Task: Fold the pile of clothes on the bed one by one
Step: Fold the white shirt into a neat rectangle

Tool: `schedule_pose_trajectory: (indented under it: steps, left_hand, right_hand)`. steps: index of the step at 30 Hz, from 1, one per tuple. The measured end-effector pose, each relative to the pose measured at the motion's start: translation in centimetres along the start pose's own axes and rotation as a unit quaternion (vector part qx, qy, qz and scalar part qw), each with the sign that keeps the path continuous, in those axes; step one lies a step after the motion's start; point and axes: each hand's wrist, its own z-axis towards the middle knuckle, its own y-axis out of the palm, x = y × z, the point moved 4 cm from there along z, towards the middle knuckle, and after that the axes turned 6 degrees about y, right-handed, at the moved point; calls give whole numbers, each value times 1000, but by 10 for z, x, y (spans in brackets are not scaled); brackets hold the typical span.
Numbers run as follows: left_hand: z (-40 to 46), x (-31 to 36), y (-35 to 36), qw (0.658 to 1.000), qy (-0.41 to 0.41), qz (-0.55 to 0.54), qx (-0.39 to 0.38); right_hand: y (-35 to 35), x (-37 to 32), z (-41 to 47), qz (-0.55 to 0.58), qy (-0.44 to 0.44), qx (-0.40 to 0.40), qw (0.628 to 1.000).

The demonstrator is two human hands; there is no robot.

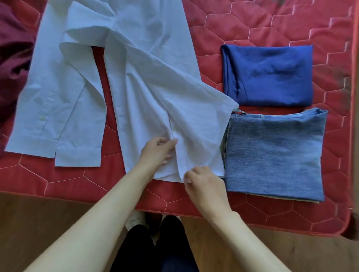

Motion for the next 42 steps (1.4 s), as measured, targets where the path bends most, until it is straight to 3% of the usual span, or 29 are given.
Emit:
schedule_pose_trajectory:
  steps: [2,3,6,9,12,16,18,20,22,23,24,26,27,28,30,32,33,38,42]
  left_hand:
    - [1,-16,4,999,-9,35,-15]
    - [0,-21,6,999,-11,37,-21]
    - [-3,-19,4,989,73,125,26]
    - [-20,0,-11,910,250,288,163]
    - [-28,3,-30,830,332,394,211]
    - [-22,-23,-53,794,264,531,134]
    - [-22,-42,-60,755,238,609,57]
    - [-27,-56,-61,731,246,636,-15]
    - [-36,-67,-58,742,281,605,-62]
    - [-40,-70,-57,764,297,569,-69]
    - [-42,-70,-58,801,296,515,-65]
    - [-40,-66,-63,919,221,324,-42]
    - [-38,-60,-68,966,171,192,-17]
    - [-36,-53,-74,990,133,52,9]
    - [-32,-42,-85,988,75,-125,54]
    - [-27,-36,-95,990,40,-113,70]
    - [-24,-35,-97,995,30,-69,70]
    - [-7,-28,-93,978,70,166,110]
    - [2,-15,-81,979,56,132,144]
  right_hand:
    - [5,6,4,38,19,-52,998]
    - [-2,7,9,66,23,-24,997]
    - [-41,18,39,89,37,184,978]
    - [-66,49,94,93,103,225,965]
    - [-69,78,151,45,164,118,978]
    - [-58,99,184,-41,235,-77,968]
    - [-69,96,181,8,249,-70,966]
    - [-86,87,172,64,242,16,968]
    - [-105,60,153,117,196,146,963]
    - [-111,38,139,143,154,205,956]
    - [-110,15,122,159,107,249,949]
    - [-90,-35,84,155,19,263,952]
    - [-71,-57,67,150,-17,238,960]
    - [-50,-75,52,131,-51,193,971]
    - [-2,-95,30,65,-105,65,990]
    - [30,-93,19,65,-99,-71,990]
    - [35,-88,18,87,-85,-98,988]
    - [3,-26,52,131,51,60,988]
    - [-16,24,109,29,121,44,991]
